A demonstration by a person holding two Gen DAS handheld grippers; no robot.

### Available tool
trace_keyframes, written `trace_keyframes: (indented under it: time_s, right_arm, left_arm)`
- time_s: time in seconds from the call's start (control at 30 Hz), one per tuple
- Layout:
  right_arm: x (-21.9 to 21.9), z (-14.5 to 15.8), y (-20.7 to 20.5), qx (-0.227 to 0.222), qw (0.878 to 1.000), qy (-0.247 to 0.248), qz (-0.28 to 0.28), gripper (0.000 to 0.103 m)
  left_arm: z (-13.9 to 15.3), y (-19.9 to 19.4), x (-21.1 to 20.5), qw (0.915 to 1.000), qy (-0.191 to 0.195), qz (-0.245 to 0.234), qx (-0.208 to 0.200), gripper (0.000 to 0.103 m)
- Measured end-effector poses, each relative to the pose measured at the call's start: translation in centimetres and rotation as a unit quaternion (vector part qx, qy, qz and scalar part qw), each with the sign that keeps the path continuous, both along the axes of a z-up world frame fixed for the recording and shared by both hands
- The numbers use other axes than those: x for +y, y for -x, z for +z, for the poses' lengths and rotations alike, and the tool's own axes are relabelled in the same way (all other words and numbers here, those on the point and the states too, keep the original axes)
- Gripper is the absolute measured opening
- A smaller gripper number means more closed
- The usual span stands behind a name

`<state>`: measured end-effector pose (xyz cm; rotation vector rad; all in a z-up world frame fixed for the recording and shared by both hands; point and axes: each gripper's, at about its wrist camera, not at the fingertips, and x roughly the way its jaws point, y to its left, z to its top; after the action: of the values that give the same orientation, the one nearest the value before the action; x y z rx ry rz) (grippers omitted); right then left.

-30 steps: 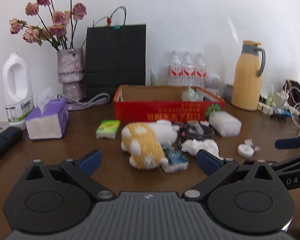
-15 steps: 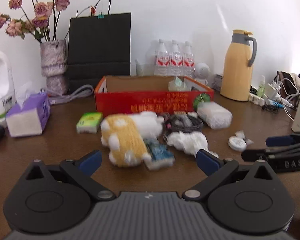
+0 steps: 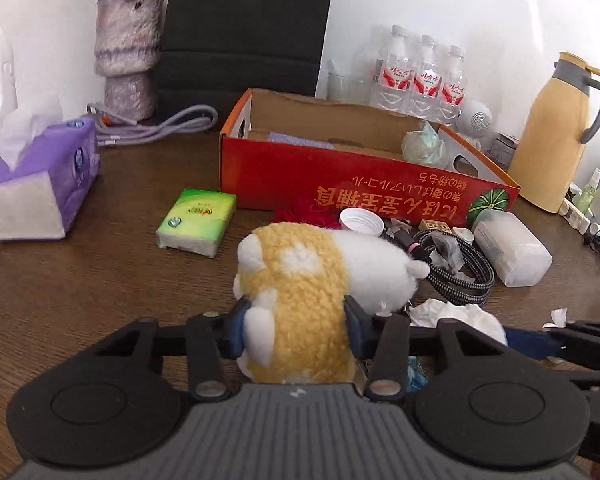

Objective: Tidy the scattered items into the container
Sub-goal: 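Grasp the yellow-white plush toy with the left tool while the right tool grasps the crumpled tissue, then carry the plush toy and tissue into the box and open both tools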

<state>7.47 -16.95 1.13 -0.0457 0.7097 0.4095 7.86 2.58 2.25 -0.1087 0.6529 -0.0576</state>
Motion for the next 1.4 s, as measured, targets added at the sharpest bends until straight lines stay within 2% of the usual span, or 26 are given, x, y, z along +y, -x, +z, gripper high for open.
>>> trace_keyframes:
  time_s: [0.13,0.3,0.4,0.53,0.63,0.77,1.03,1.27,1.4]
  right_arm:
    - [-0.2,0.4,0.8,-0.014,1.000,-0.001,-0.005,0.024]
    - [-2.3,2.7,4.0,-0.051,0.998,-0.019,-0.028,0.024]
    - [-3.7,3.6,6.6,-0.067,0.996,-0.035,-0.038,0.024]
    - [-4.9,4.2,10.5,-0.089,0.994,-0.028,-0.055,0.024]
    - [-6.2,4.0,13.5,-0.105,0.992,-0.039,-0.065,0.024]
    - [-7.1,3.5,16.4,-0.122,0.988,-0.051,-0.078,0.024]
    - [-7.0,4.2,17.7,-0.153,0.984,-0.033,-0.078,0.024]
    - [-7.2,3.9,15.9,-0.151,0.985,-0.036,-0.078,0.024]
    - [-8.1,4.7,13.8,-0.146,0.983,-0.033,-0.103,0.024]
  left_arm:
    - [1.8,2.6,0.0,0.9994,-0.004,0.006,-0.033,0.045]
    - [4.0,8.0,-0.2,0.9973,-0.002,0.011,-0.073,0.045]
    - [4.6,11.2,-0.3,0.9966,0.006,0.018,-0.080,0.045]
    - [4.9,14.7,-0.5,0.9956,0.013,0.020,-0.091,0.045]
    - [4.2,17.1,-1.4,0.9937,-0.006,-0.009,-0.111,0.046]
    - [3.6,19.1,-2.5,0.9919,0.005,-0.039,-0.121,0.046]
    - [3.6,18.3,-3.3,0.9905,-0.002,-0.059,-0.124,0.046]
    - [3.9,15.7,-3.2,0.9914,-0.005,-0.050,-0.121,0.046]
    - [5.1,13.2,-2.9,0.9903,0.012,-0.057,-0.126,0.046]
